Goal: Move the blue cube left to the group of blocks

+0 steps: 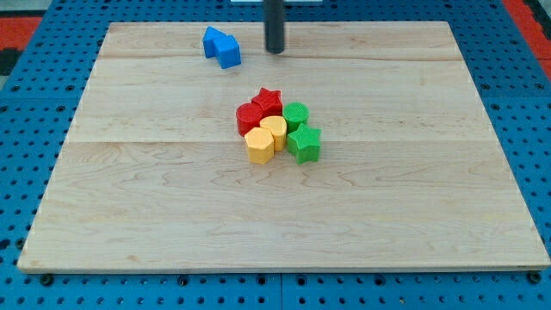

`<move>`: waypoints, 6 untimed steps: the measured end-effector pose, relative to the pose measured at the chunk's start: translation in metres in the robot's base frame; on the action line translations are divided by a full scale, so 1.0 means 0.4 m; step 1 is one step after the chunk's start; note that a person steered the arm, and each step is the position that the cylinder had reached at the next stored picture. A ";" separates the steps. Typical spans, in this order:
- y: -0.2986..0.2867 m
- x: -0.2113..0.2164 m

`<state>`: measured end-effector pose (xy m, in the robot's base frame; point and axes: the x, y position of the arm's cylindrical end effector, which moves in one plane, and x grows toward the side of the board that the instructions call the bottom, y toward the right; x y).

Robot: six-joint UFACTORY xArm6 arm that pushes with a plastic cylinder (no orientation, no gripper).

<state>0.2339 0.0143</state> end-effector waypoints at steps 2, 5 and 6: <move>-0.243 0.119; -0.232 0.432; -0.337 0.353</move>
